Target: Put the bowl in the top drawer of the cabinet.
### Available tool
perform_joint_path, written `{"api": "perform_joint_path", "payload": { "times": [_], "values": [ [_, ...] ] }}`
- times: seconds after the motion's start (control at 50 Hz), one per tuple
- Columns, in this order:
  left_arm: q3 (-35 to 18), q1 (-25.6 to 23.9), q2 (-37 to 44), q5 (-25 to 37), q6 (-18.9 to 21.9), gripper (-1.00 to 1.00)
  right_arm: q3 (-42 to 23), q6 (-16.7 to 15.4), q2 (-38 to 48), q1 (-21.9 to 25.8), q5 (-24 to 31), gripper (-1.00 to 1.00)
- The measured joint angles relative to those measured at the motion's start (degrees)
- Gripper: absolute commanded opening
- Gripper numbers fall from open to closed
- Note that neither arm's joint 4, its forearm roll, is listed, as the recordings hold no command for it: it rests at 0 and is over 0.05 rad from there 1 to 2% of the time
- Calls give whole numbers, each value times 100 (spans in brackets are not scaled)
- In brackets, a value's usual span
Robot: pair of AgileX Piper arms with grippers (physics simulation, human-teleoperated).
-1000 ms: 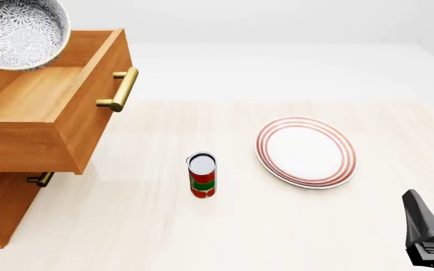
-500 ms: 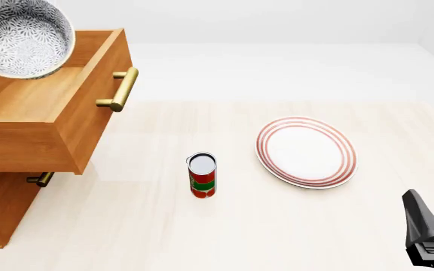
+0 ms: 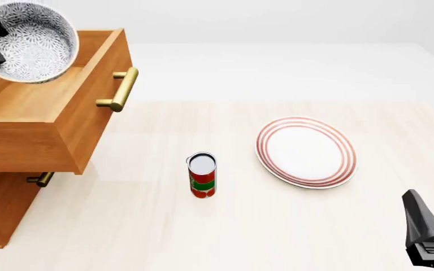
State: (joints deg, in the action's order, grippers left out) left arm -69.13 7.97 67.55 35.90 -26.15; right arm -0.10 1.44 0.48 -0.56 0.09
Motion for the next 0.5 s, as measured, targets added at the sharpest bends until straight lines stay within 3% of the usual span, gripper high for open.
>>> {"api": "perform_joint_path", "payload": {
  "times": [0.5],
  "values": [
    [-15,16,238,-133,65,-100,0,0,0,0,0,100]
  ]
}}
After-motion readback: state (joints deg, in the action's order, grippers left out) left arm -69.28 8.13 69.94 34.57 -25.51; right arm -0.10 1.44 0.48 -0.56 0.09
